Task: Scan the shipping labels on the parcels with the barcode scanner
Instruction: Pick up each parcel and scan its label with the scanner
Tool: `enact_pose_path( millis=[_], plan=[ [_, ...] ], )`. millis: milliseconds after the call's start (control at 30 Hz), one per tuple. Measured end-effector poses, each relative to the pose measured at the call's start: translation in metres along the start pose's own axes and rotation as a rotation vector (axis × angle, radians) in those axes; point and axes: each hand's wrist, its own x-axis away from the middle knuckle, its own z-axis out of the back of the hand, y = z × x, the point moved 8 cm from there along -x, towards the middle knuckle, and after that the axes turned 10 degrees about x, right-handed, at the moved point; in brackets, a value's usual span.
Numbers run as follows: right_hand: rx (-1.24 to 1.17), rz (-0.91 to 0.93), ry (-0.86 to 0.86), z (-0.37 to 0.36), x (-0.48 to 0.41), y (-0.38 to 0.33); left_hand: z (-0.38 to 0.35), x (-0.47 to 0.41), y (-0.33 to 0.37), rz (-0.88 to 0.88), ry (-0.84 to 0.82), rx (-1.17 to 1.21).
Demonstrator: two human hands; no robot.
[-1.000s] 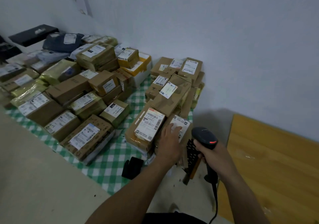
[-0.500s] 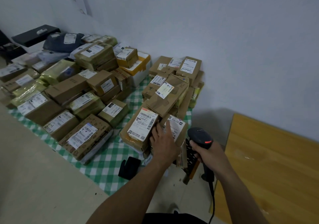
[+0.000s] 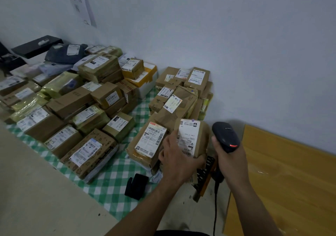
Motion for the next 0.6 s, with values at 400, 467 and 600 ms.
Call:
enact_pose_path(
  millis=[400,467,600],
  plan=[
    [-0.215,0.032,-0.104,-0.022,0.010,-0.056,0.069,-0.017,-0.008,0.068,-0.142,0.596],
    [-0.239,0.033,-0.158,-0.031,0.014,-0.064,0.081,-0.024,-0.013,0.158,-0.230,0.662],
    [-0.234,0.023,-0.277,-0.053,0.020,-0.074,0.100,-0.029,-0.017,0.236,-0.458,0.734]
  ],
)
